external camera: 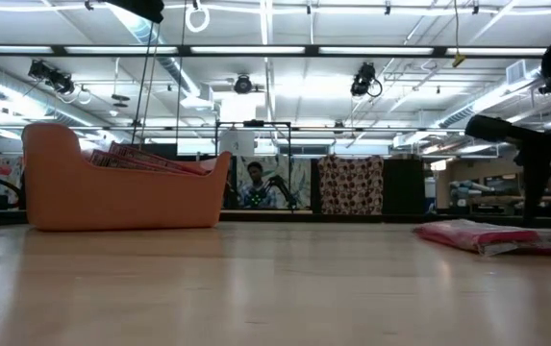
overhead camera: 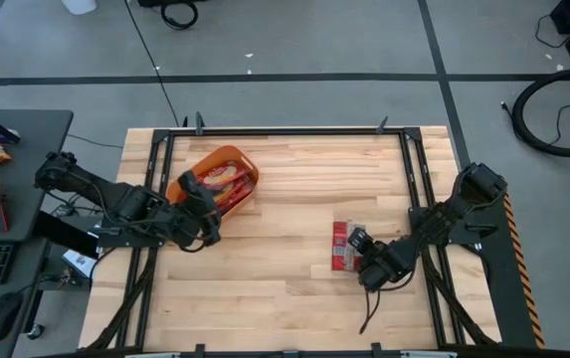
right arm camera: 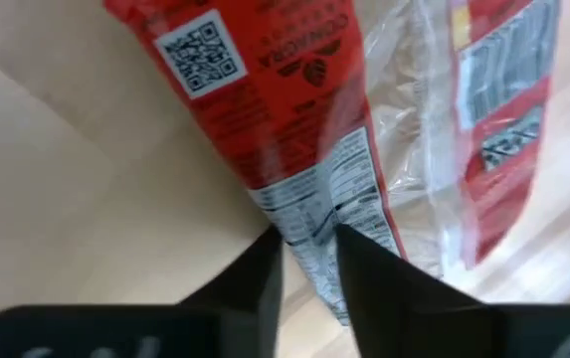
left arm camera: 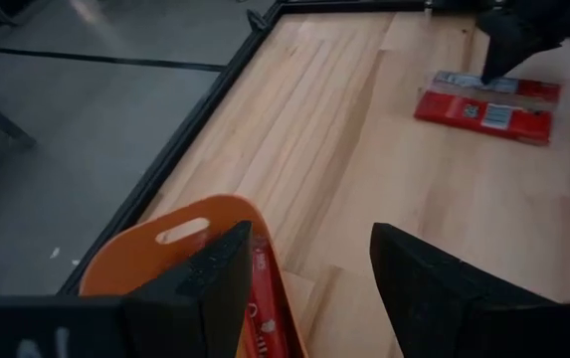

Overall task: Sort popcorn bags into baskets
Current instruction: Put the red popcorn bag into the orange bin

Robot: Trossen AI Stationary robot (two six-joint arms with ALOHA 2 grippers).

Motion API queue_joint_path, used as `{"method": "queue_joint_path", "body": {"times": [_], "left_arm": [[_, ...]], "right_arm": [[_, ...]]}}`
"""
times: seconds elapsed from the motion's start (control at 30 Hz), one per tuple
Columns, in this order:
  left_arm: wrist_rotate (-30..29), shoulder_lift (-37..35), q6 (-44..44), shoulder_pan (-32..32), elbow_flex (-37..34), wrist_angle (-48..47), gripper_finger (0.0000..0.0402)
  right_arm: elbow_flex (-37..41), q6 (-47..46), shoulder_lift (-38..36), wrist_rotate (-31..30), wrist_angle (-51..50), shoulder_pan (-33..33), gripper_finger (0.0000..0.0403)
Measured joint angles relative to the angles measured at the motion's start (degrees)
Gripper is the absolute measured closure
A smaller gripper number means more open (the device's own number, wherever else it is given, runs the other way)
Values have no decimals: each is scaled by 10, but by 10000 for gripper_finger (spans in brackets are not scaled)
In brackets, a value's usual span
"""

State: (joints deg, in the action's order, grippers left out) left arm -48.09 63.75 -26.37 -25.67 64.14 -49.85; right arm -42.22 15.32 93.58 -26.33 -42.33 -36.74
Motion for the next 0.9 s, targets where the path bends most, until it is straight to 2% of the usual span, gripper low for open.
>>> {"method": "queue_joint_path", "body": {"times": [0.2,0.3,0.57,0.9], "left_arm": [[8,0,0,0,0,3,194],[14,1,0,0,0,6,194],[88,48,13,0,0,26,194],[94,87,44,0,0,27,194]], "right_arm": [[0,-6,0,15,14,1,392],[-2,-13,1,9,18,1,391],[-56,-23,0,-7,14,6,398],[-153,-13,0,-80,8,36,400]]}}
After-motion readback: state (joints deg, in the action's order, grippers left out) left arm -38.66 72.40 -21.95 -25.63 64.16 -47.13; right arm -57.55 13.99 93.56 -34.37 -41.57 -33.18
